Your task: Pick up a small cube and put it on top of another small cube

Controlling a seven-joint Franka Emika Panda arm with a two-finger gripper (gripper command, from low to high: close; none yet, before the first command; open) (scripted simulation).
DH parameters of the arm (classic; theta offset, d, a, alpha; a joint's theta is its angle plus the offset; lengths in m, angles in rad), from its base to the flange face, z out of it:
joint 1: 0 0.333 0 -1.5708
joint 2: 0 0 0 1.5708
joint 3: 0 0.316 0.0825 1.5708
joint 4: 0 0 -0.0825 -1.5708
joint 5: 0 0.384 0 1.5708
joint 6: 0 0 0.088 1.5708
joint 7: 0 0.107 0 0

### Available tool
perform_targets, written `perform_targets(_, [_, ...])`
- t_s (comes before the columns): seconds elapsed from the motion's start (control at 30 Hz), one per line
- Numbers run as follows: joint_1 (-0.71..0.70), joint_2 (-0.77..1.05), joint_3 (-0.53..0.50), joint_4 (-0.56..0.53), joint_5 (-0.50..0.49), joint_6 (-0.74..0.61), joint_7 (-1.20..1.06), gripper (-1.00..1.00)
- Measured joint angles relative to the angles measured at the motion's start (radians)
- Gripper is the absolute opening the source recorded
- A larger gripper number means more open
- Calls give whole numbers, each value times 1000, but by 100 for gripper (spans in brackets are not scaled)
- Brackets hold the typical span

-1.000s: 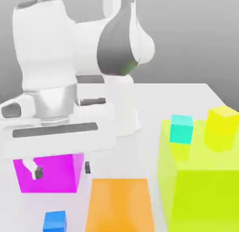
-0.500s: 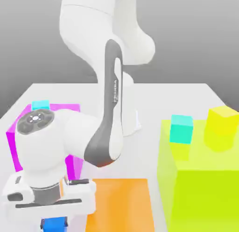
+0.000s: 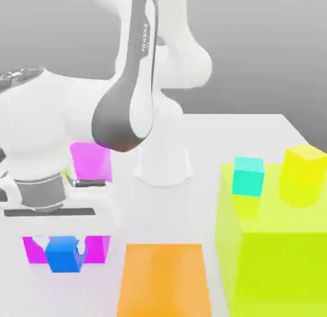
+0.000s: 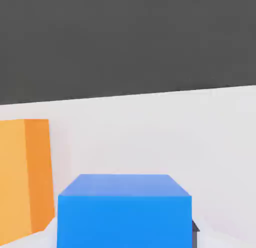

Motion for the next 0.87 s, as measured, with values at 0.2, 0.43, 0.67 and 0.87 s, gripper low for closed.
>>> perform_targets(0.2, [-68, -218, -5, -57, -99, -146, 226, -100])
perform_targets(0.43, [-195, -478, 42, -123, -236, -318, 508, -100])
perform_targets(0.67, [-329, -649, 102, -215, -334, -388, 719, -100])
perform_targets(0.87, [-338, -612, 94, -284, -342, -282, 723, 100])
